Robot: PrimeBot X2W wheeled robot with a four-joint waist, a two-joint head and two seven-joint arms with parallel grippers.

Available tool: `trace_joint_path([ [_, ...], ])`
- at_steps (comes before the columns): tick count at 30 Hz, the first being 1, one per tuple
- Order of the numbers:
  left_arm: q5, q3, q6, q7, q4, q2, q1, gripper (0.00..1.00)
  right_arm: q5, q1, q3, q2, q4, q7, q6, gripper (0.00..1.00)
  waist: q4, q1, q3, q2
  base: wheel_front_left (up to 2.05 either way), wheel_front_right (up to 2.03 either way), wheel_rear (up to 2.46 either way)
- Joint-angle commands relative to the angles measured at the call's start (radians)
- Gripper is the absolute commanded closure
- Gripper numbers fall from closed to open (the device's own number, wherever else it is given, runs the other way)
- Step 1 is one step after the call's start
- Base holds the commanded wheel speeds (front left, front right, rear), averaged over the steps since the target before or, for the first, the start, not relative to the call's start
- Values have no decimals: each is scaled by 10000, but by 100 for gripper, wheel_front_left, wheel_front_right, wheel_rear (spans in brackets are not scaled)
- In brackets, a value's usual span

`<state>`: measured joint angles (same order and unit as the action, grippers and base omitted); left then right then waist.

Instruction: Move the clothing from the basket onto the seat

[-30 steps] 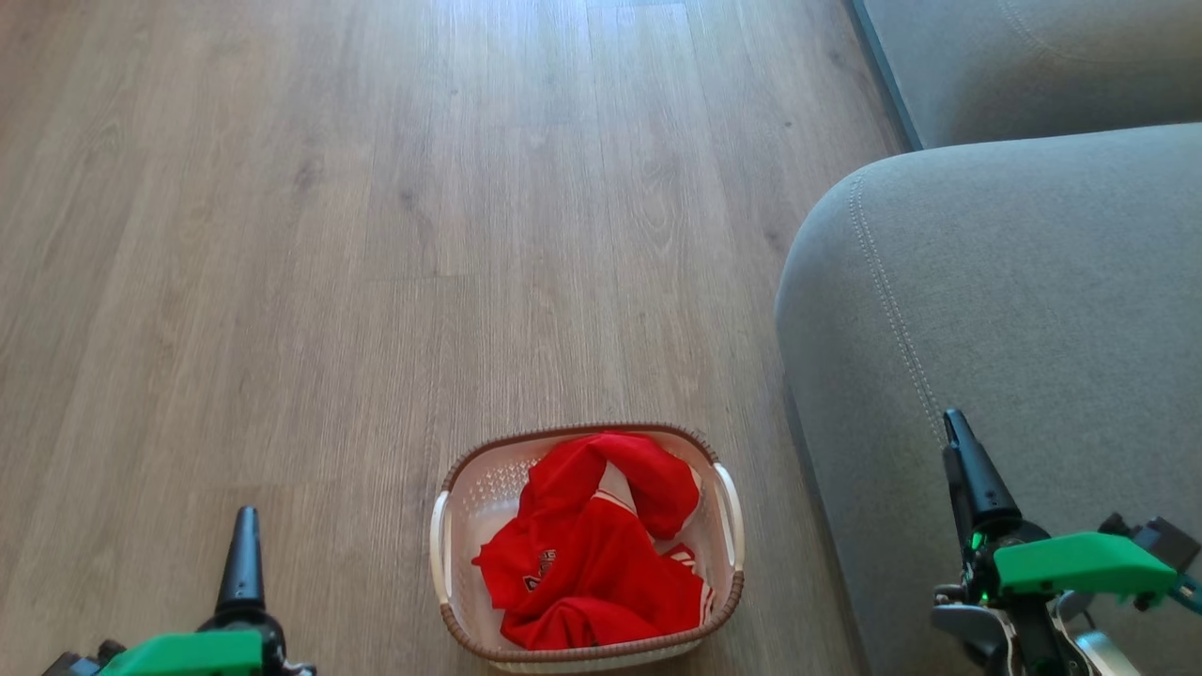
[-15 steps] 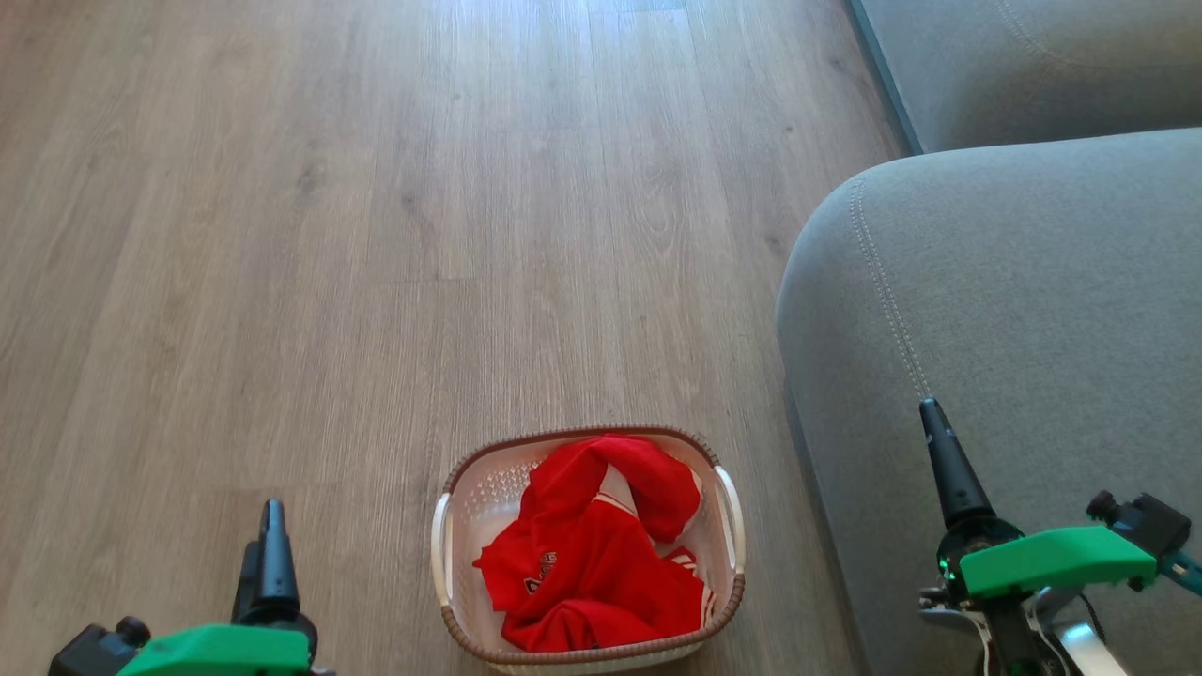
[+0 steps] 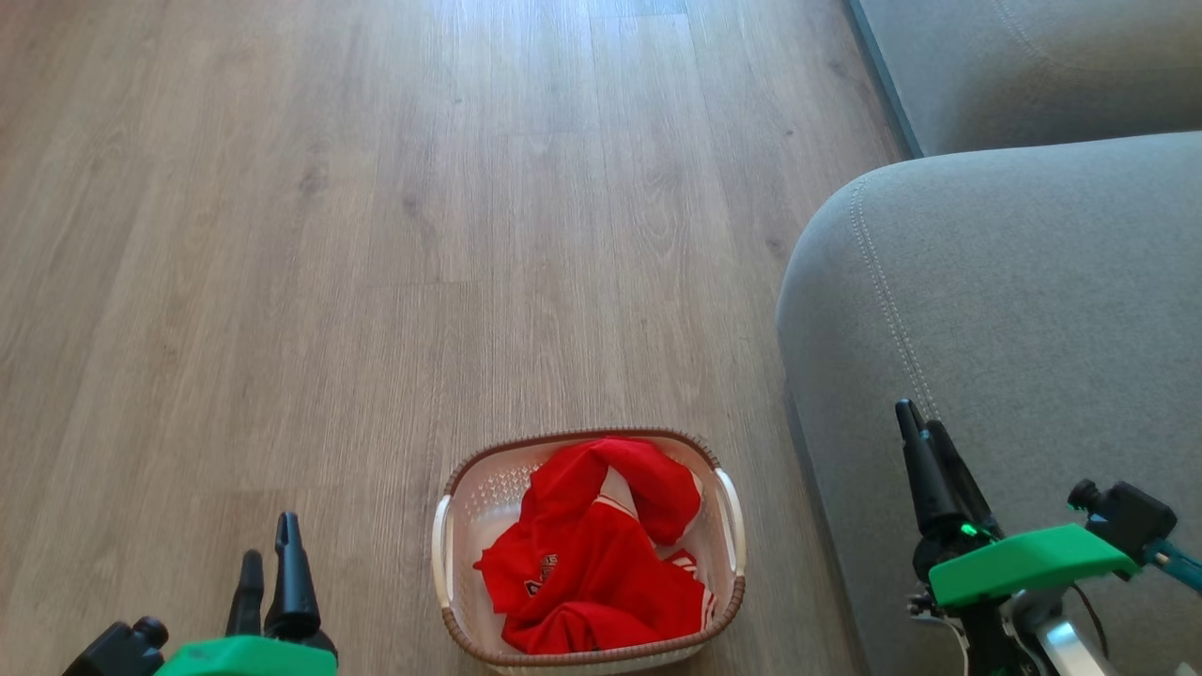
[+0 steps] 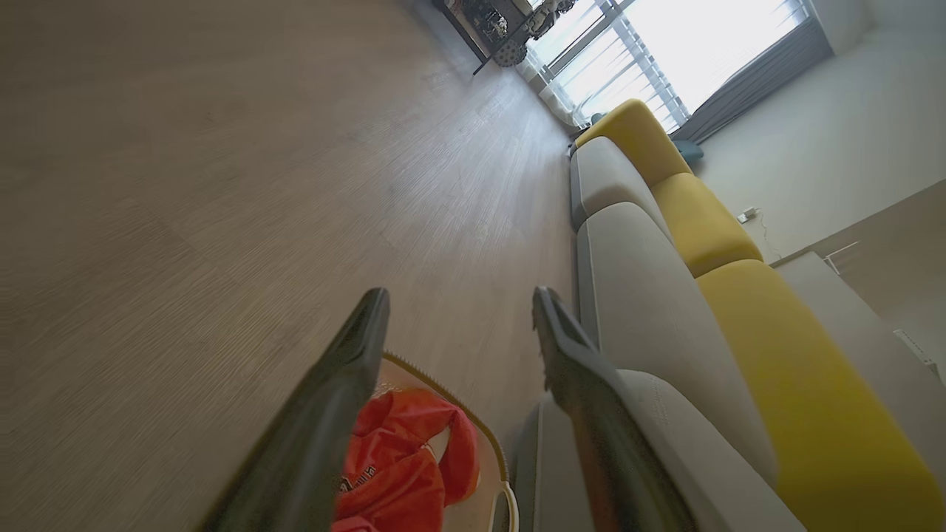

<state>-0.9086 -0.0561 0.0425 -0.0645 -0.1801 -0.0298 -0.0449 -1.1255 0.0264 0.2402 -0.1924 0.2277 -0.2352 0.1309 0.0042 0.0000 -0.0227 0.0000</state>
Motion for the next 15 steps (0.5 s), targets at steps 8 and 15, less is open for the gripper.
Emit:
trace_joint_path([
  [8, 1277, 47, 153, -324, 334, -133, 57, 0, 1556, 131, -131, 136, -268, -139, -1, 0, -11, 0, -12, 0, 0, 0, 0],
  [15, 2193, 18, 246, -529, 366, -142, -58, 0, 2627, 123, -220, 296, -169, -154, -1, 0, -12, 0, -30, 0, 0, 0, 0],
])
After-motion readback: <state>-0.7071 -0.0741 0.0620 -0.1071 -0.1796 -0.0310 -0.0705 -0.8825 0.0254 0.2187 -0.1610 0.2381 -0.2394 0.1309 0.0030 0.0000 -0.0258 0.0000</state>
